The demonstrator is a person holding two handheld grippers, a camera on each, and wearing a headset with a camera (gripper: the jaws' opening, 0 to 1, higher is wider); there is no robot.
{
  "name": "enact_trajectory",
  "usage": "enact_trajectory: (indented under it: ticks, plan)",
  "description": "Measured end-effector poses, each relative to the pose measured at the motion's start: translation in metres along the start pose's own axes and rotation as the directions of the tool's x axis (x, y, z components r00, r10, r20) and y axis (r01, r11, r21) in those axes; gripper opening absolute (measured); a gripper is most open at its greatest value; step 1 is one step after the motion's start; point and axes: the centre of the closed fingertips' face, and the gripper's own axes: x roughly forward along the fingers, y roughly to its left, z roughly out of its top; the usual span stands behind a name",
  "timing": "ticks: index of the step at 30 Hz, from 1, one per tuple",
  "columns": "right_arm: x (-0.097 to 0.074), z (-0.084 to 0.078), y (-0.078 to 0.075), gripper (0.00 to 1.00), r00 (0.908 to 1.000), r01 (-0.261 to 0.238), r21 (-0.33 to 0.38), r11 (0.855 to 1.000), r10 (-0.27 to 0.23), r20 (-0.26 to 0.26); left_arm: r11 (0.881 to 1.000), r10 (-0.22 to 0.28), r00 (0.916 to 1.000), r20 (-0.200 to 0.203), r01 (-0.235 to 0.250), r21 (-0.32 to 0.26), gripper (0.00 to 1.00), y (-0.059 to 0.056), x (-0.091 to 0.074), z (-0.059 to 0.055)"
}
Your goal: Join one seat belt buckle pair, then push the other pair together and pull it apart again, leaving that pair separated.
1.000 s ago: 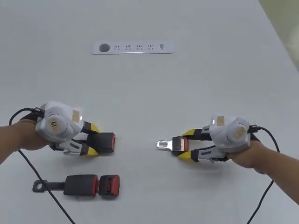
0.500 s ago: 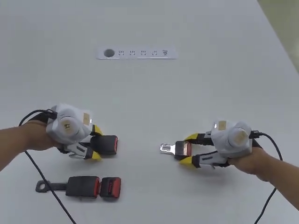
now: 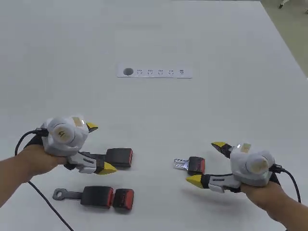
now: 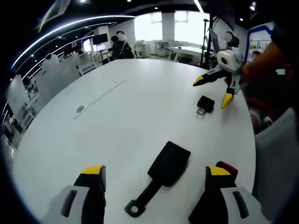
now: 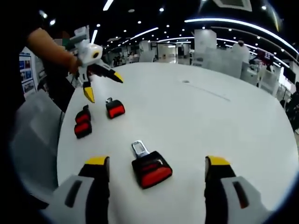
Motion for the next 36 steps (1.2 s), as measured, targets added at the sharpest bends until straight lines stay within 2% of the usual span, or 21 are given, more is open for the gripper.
enact_trajectory:
  ticks: [1,4,6,8,16,20,24,27,29,36]
  plan:
    - [-0.002,0.000,0.001,0.87,0.9999,0.015,0.010,1.000,-0.015,0.007,1.000,0.012,0.9999,0.006,-0.012,-0.026,0.92,0.000,-0.004,-0.001]
    - [-0.010,0.004,0.005,0.92,0.9972,0.067,0.014,0.998,-0.068,0.032,0.996,0.058,0.9966,0.059,-0.054,-0.071,0.93,-0.004,-0.021,-0.002]
    - [-0.013,0.006,0.011,0.93,0.9960,0.079,0.025,0.997,-0.080,0.041,0.992,0.081,0.9931,0.084,-0.072,-0.100,0.94,-0.007,-0.033,-0.002]
    - [-0.017,0.010,0.020,0.94,0.9937,0.094,0.030,0.995,-0.095,0.058,0.991,0.101,0.9884,0.114,-0.089,-0.104,0.95,-0.009,-0.043,-0.001]
    - [-0.027,0.019,0.051,0.98,0.9896,0.131,0.001,0.991,-0.130,0.060,0.992,0.084,0.9807,0.177,-0.066,-0.105,0.99,-0.023,-0.070,-0.013]
    - [-0.033,0.024,0.064,0.99,0.9871,0.151,-0.014,0.988,-0.150,0.057,0.997,0.056,0.9794,0.194,-0.044,-0.068,1.00,-0.030,-0.082,-0.019]
    - [-0.038,0.029,0.073,1.00,0.9840,0.169,-0.022,0.985,-0.168,0.060,0.998,0.047,0.9759,0.213,-0.036,-0.052,1.00,-0.030,-0.095,-0.025]
    - [-0.039,0.030,0.080,1.00,0.9831,0.177,-0.031,0.984,-0.175,0.054,1.000,0.019,0.9774,0.211,-0.014,-0.027,1.00,-0.035,-0.102,-0.030]
    - [-0.041,0.029,0.084,1.00,0.9821,0.183,-0.033,0.983,-0.181,0.052,1.000,0.007,0.9762,0.217,-0.001,-0.030,1.00,-0.038,-0.106,-0.034]
    - [-0.046,0.025,0.099,1.00,0.9798,0.195,-0.039,0.980,-0.193,0.051,0.996,0.044,0.9617,0.270,-0.019,-0.092,1.00,-0.038,-0.123,-0.044]
